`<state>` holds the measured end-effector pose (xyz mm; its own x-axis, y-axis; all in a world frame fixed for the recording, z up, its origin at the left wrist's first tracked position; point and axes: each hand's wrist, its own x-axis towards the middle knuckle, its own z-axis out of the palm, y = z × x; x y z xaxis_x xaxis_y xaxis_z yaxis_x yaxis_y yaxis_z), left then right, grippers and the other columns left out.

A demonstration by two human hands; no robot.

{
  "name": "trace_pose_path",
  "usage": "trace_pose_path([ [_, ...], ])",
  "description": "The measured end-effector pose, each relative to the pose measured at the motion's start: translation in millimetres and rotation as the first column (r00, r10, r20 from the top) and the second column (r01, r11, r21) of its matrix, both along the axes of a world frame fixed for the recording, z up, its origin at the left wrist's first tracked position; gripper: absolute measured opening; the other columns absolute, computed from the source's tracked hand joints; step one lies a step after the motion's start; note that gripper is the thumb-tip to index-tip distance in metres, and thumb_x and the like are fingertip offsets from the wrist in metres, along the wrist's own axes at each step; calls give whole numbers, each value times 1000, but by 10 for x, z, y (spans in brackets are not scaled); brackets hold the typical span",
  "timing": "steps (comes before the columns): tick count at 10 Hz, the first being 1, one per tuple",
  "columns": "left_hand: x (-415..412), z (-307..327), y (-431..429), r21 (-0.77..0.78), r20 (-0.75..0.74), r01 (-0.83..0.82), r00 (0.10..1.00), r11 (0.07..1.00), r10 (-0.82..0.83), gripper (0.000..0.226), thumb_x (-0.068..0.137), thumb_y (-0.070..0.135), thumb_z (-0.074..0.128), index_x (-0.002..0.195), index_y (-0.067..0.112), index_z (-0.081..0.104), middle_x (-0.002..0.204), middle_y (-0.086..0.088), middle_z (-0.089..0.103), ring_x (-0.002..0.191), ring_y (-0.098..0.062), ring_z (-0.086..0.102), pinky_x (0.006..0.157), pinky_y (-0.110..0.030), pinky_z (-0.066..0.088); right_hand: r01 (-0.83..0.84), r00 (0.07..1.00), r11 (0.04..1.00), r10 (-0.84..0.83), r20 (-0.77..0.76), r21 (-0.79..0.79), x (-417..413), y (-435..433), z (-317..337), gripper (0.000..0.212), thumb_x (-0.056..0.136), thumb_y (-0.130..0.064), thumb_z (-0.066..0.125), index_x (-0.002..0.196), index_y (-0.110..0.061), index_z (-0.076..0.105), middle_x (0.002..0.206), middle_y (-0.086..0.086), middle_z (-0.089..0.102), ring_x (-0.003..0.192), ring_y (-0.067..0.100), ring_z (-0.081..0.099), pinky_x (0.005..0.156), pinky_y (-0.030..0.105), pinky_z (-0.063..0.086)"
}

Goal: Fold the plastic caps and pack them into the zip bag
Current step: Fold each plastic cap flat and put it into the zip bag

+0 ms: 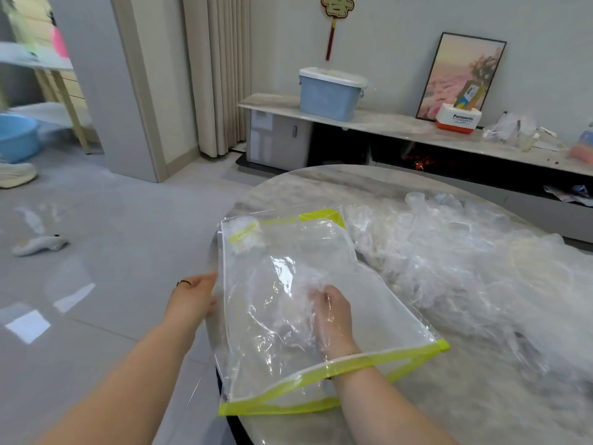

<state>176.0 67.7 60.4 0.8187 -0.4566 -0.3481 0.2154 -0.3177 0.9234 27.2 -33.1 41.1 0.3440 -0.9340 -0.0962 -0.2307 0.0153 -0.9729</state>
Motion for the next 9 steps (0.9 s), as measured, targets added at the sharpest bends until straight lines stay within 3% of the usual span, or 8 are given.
trace_pose_path([
  [1, 54, -58, -184, 65, -13, -7, 1000, 998, 8, 50, 93, 29, 51, 129, -4, 46, 62, -4, 46, 56, -21, 44, 62, -29, 42, -22, 999, 1000, 22, -28, 9, 15, -30, -12, 45, 91, -6, 51, 53, -21, 30, 52, -6, 31, 53, 15, 29, 53, 28, 26],
  [2, 8, -68, -338, 81, 42, 17, 999, 997, -21, 47, 93, 20, 53, 133, 0, 42, 71, -6, 50, 62, -23, 45, 53, -27, 37, 61, 996, 998, -60, -64, 8, 121, -86, -52, 42, 91, -12, 49, 59, -22, 24, 58, -5, 34, 53, 12, 33, 52, 24, 29],
  [3, -19, -75, -343, 45, 15, 82, 996, 996, -83, 26, 89, 3, 54, 115, -2, 56, 69, -11, 58, 45, -17, 50, 44, -21, 40, 153, 988, 985, -152, -15, 77, 207, -125, -59, 36, 90, -10, 47, 66, -26, 26, 60, -3, 31, 53, 15, 31, 60, 28, 30],
  [4, 10, -89, -243, 9, -64, 187, 981, 982, -186, 5, 88, -5, 53, 90, -5, 58, 49, -7, 48, 27, -7, 40, 33, -11, 34, 152, 988, 984, -154, 19, 88, 232, -199, -136, 18, 92, -10, 45, 91, -21, 31, 70, -2, 36, 69, 20, 40, 70, 31, 32],
  [5, 63, -70, -119, 59, -54, 310, 950, 949, -308, 12, 88, -5, 54, 76, -1, 54, 41, -3, 44, 29, -9, 39, 34, -12, 35, 212, 976, 976, -214, 40, 48, 468, -292, -121, 23, 91, -6, 46, 81, -22, 32, 70, -3, 36, 73, 19, 41, 66, 24, 35],
  [6, 132, -45, -79, 84, -71, 364, 931, 927, -359, 10, 87, -5, 55, 77, -2, 57, 42, -4, 43, 30, -10, 38, 35, -13, 35, 135, 990, 985, -138, -23, -105, 749, -392, -55, 19, 92, -3, 44, 83, -15, 33, 65, -6, 31, 60, 13, 36, 55, 15, 31],
  [7, 166, -47, -110, 111, -75, 414, 910, 904, -407, 16, 86, -3, 57, 71, 0, 53, 39, -3, 45, 31, -12, 39, 35, -14, 36, 29, 992, 973, -56, -110, -229, 881, -533, -6, 9, 94, -6, 39, 91, -10, 31, 62, -5, 30, 54, 12, 33, 61, 19, 24],
  [9, 198, -53, -147, 162, -60, 440, 898, 883, -437, 19, 86, -1, 57, 69, 7, 54, 36, -3, 48, 27, -13, 38, 35, -12, 34, -114, 943, 987, 70, -326, -117, 1102, -916, 30, 14, 94, -7, 37, 102, -8, 48, 75, 5, 43, 87, 28, 48, 76, 31, 32],
])
